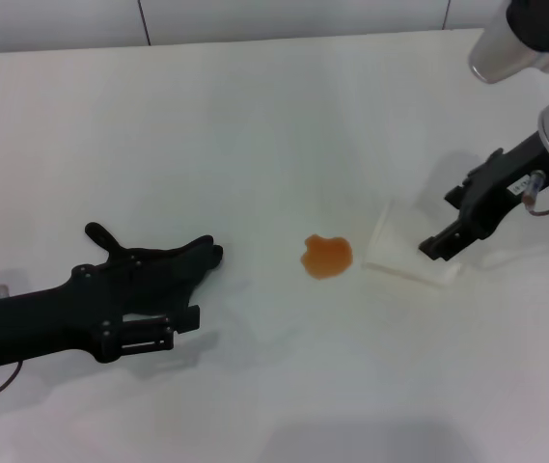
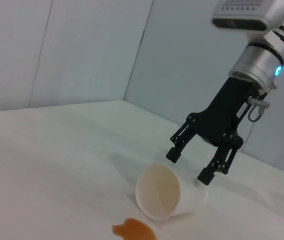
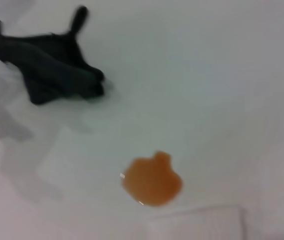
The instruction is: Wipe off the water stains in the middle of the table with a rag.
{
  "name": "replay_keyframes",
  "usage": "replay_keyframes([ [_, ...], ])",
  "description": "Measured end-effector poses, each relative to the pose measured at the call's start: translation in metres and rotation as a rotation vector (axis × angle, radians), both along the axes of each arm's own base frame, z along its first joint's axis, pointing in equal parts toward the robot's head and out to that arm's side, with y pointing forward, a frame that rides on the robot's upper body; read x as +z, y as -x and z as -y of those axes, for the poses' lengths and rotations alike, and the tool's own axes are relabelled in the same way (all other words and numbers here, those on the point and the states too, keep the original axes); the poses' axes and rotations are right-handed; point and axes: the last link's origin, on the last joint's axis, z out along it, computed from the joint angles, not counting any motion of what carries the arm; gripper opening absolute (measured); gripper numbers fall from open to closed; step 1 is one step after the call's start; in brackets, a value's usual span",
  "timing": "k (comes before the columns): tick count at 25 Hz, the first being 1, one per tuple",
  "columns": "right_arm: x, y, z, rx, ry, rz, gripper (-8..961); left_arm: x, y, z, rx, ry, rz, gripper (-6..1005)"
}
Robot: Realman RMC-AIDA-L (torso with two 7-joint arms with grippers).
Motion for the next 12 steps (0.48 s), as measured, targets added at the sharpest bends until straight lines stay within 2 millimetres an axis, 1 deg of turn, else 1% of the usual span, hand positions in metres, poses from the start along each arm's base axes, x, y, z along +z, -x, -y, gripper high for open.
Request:
replay_keyframes([
  [3,-0.0013,-0.0049,-0.0003,-0.014,-0.011,0.023,853,-0.0003,-0.0002,-0.0002,0.0,0.0,0.0,857],
  [12,-0.0047,-0.0117,0.003,-0.035,0.001,0.02,854,-0.0009,-0.0007,-0.0007,0.0,-0.001,0.0,857],
])
